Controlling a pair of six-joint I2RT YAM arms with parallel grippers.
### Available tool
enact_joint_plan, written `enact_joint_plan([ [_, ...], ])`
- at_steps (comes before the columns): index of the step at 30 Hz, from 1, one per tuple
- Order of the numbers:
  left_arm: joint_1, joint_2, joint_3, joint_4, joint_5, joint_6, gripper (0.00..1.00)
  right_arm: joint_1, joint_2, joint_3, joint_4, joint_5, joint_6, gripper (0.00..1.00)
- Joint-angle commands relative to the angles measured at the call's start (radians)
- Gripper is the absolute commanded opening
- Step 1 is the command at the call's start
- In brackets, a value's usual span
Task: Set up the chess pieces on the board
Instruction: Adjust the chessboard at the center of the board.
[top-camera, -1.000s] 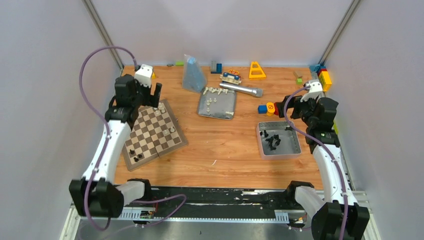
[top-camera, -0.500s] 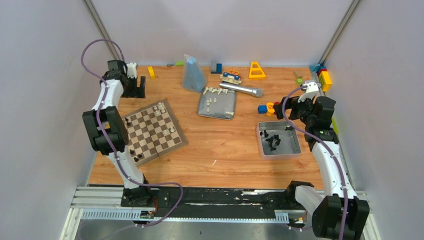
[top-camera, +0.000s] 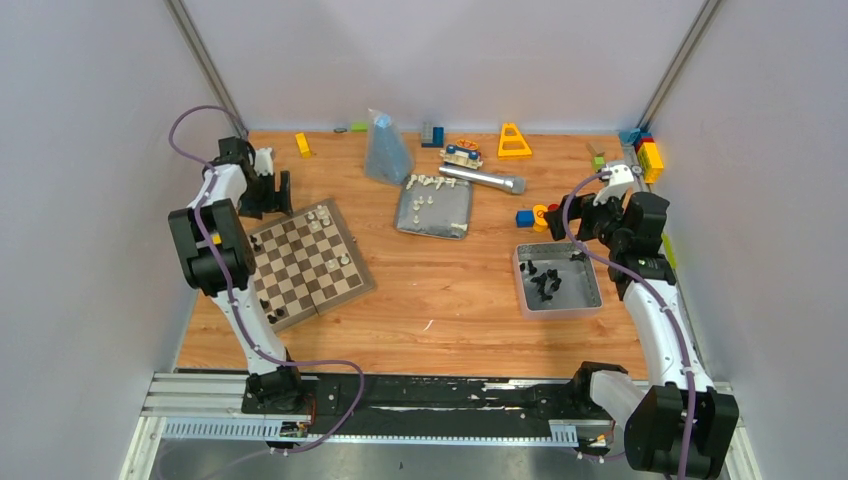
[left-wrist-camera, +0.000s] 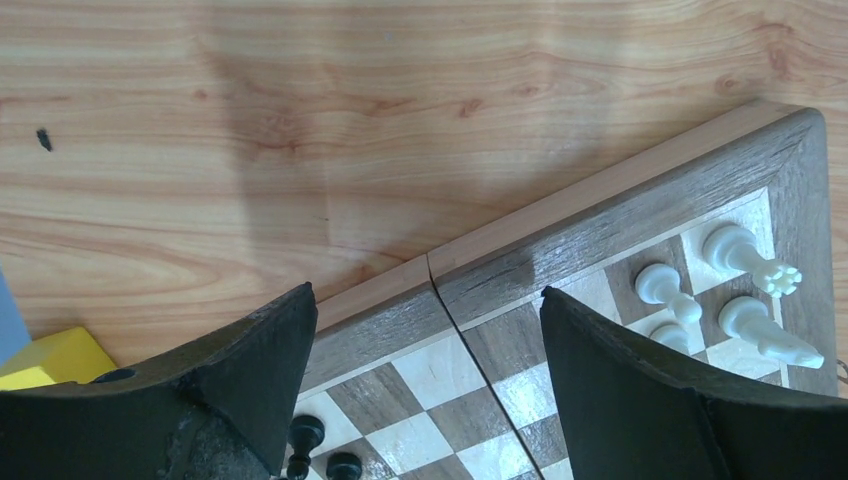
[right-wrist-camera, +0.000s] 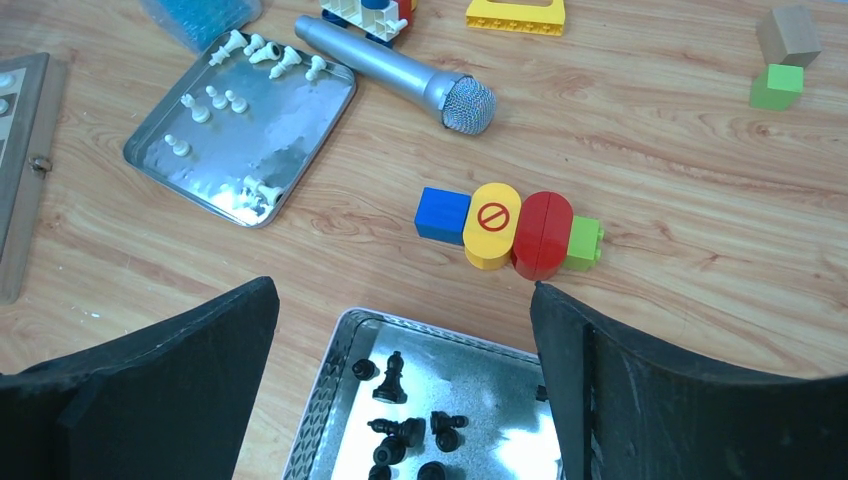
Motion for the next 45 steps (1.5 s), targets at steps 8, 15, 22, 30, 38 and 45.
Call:
enact_joint_plan([
  [8,0.060,0.021,-0.040,-0.005,0.051,0.010,0.91,-0.004,-0.004,0.028,0.002,-0.040,-0.023,1.00],
  [15,0.083,0.010,-0.109,-0.037,0.085,0.066,0.87,-0.005,0.007,0.029,-0.005,-0.053,-0.025,1.00],
  [22,0.088,-0.029,-0.204,-0.058,0.161,0.089,0.86,0.005,0.019,0.040,-0.037,-0.205,-0.056,1.00],
  [30,0.088,-0.024,-0.253,-0.068,0.249,0.092,0.85,0.343,0.128,0.082,-0.070,-0.076,-0.199,1.00],
  [38,0.084,-0.018,-0.246,-0.071,0.299,0.110,0.85,0.550,0.300,0.148,-0.067,-0.001,-0.254,1.00],
  [45,0.008,-0.014,-0.204,-0.087,0.262,0.151,0.83,0.585,0.307,0.142,-0.068,0.037,-0.277,1.00],
])
